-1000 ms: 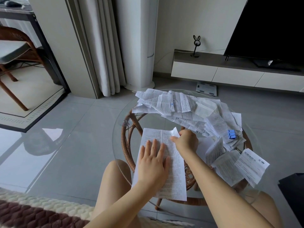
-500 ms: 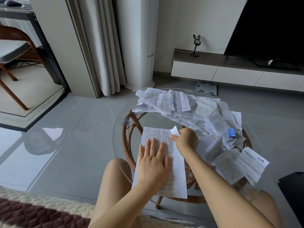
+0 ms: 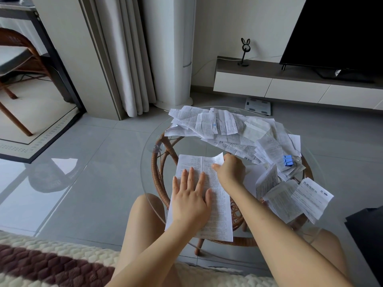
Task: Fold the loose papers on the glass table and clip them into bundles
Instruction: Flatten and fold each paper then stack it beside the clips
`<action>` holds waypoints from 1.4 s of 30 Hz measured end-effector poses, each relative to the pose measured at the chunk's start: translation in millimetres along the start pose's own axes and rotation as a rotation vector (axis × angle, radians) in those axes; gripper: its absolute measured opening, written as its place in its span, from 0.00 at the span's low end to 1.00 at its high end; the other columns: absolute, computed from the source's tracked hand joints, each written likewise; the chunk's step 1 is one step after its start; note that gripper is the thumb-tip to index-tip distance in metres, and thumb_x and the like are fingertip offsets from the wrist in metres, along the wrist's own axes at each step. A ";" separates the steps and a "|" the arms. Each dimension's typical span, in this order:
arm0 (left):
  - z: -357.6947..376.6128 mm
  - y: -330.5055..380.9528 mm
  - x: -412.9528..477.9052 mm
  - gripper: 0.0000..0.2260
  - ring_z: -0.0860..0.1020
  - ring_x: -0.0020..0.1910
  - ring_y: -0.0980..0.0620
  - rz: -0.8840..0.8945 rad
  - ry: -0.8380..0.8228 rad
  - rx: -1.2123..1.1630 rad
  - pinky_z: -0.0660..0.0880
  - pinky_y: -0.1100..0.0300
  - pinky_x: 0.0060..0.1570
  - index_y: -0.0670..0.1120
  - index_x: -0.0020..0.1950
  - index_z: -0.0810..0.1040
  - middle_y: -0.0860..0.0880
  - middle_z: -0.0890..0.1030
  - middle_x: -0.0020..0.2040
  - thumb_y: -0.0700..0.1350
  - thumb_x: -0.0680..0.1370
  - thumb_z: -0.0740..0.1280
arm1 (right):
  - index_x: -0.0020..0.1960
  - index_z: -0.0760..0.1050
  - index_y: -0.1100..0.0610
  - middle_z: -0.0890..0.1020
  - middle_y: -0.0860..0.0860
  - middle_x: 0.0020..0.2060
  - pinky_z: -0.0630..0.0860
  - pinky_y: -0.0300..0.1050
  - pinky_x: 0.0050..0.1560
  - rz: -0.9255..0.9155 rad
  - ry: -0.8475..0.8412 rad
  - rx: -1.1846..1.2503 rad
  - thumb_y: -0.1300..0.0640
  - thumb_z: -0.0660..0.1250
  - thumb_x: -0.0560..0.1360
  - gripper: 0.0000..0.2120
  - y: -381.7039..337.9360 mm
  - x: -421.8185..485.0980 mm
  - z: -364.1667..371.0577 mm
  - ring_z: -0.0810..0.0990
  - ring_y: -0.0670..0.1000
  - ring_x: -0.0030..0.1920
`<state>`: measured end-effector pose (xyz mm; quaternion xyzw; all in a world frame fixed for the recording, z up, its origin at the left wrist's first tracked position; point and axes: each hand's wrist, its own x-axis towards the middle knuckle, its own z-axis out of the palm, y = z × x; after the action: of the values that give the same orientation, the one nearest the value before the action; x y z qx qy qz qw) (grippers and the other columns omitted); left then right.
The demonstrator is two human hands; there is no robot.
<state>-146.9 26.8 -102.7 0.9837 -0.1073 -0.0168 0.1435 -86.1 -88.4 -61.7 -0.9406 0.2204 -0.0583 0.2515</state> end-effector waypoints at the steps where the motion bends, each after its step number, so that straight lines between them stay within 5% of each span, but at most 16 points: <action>1: -0.2 0.4 -0.5 0.36 0.37 0.76 0.49 -0.003 -0.005 0.011 0.33 0.48 0.71 0.55 0.78 0.44 0.47 0.42 0.78 0.62 0.70 0.28 | 0.54 0.73 0.60 0.76 0.57 0.52 0.69 0.47 0.47 -0.056 0.040 -0.029 0.55 0.67 0.76 0.11 -3.0 -5.8 0.0 0.76 0.58 0.53; 5: -2.8 -2.5 -0.4 0.35 0.35 0.76 0.47 0.028 -0.059 0.059 0.36 0.46 0.73 0.53 0.78 0.39 0.45 0.39 0.78 0.62 0.71 0.30 | 0.70 0.67 0.61 0.69 0.59 0.68 0.71 0.51 0.62 -0.376 0.187 -0.132 0.62 0.64 0.76 0.22 -9.3 -43.8 6.7 0.69 0.59 0.68; 10: -8.1 -4.3 -2.3 0.35 0.33 0.75 0.45 0.074 -0.121 0.151 0.37 0.45 0.74 0.49 0.71 0.28 0.43 0.35 0.77 0.62 0.67 0.29 | 0.61 0.77 0.63 0.76 0.60 0.63 0.67 0.53 0.68 -0.620 0.234 -0.241 0.68 0.69 0.65 0.23 9.7 -78.5 21.5 0.75 0.59 0.64; 12: -8.4 -4.2 -1.7 0.31 0.33 0.75 0.44 0.073 -0.124 0.170 0.37 0.44 0.74 0.49 0.75 0.32 0.43 0.36 0.77 0.61 0.77 0.39 | 0.65 0.74 0.63 0.72 0.58 0.68 0.66 0.48 0.68 -0.551 0.117 -0.115 0.68 0.68 0.70 0.23 11.2 -84.0 16.6 0.72 0.55 0.67; 15: -9.3 -4.4 -2.0 0.30 0.34 0.75 0.43 0.085 -0.112 0.189 0.39 0.44 0.73 0.49 0.78 0.36 0.42 0.36 0.77 0.57 0.81 0.47 | 0.74 0.61 0.58 0.61 0.52 0.75 0.52 0.37 0.72 -0.408 -0.108 0.077 0.60 0.52 0.82 0.21 17.2 -80.3 15.2 0.56 0.47 0.75; 20: -9.1 -4.4 -3.4 0.27 0.33 0.75 0.43 0.100 -0.105 0.184 0.37 0.45 0.74 0.48 0.78 0.38 0.42 0.35 0.77 0.55 0.82 0.44 | 0.75 0.61 0.56 0.64 0.49 0.73 0.46 0.33 0.71 -0.421 -0.133 0.100 0.50 0.46 0.82 0.23 22.6 -85.2 20.3 0.57 0.46 0.75; 24: -7.2 -6.7 -5.9 0.37 0.32 0.74 0.45 0.144 -0.095 0.166 0.34 0.47 0.73 0.48 0.78 0.39 0.43 0.36 0.77 0.58 0.70 0.28 | 0.74 0.61 0.58 0.64 0.50 0.73 0.43 0.30 0.69 -0.427 -0.119 0.070 0.47 0.43 0.81 0.27 26.2 -86.2 21.4 0.57 0.46 0.75; 27: -5.7 -13.1 -13.2 0.38 0.31 0.73 0.47 0.196 -0.074 0.156 0.33 0.50 0.73 0.48 0.78 0.39 0.46 0.37 0.77 0.57 0.68 0.27 | 0.74 0.61 0.59 0.63 0.51 0.74 0.45 0.33 0.71 -0.422 -0.122 0.026 0.47 0.45 0.83 0.25 28.5 -86.8 24.8 0.56 0.46 0.75; 30: -3.6 -25.9 -25.8 0.35 0.35 0.76 0.47 0.260 -0.060 0.145 0.35 0.51 0.74 0.48 0.78 0.40 0.47 0.39 0.78 0.56 0.71 0.28 | 0.75 0.60 0.59 0.62 0.52 0.74 0.43 0.35 0.71 -0.451 -0.110 -0.047 0.38 0.32 0.76 0.39 25.9 -89.5 26.1 0.55 0.48 0.75; 34: -0.1 -38.0 -37.8 0.31 0.45 0.77 0.47 0.290 0.006 0.114 0.39 0.51 0.74 0.48 0.78 0.52 0.46 0.52 0.78 0.56 0.78 0.32 | 0.75 0.59 0.60 0.60 0.54 0.75 0.41 0.40 0.73 -0.487 -0.108 -0.157 0.40 0.24 0.71 0.44 23.3 -91.8 27.1 0.53 0.50 0.76; 37: -0.9 -37.0 -42.5 0.42 0.38 0.76 0.49 0.285 -0.016 0.137 0.32 0.51 0.73 0.50 0.79 0.44 0.49 0.43 0.78 0.59 0.69 0.16 | 0.74 0.59 0.60 0.61 0.55 0.74 0.41 0.46 0.73 -0.512 -0.108 -0.245 0.40 0.19 0.72 0.46 27.3 -92.4 28.0 0.55 0.52 0.76; 42: -5.5 -35.5 -41.0 0.43 0.37 0.76 0.51 0.240 -0.008 0.138 0.31 0.51 0.72 0.51 0.78 0.42 0.50 0.42 0.78 0.60 0.67 0.15 | 0.75 0.59 0.58 0.61 0.54 0.74 0.43 0.52 0.73 -0.593 -0.129 -0.393 0.39 0.19 0.72 0.46 47.0 -99.4 20.2 0.56 0.53 0.75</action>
<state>-179.2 70.4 -107.4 0.9712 -0.2257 0.0040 0.0759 -188.8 -71.7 -102.5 -0.9958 -0.0713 -0.0258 0.0512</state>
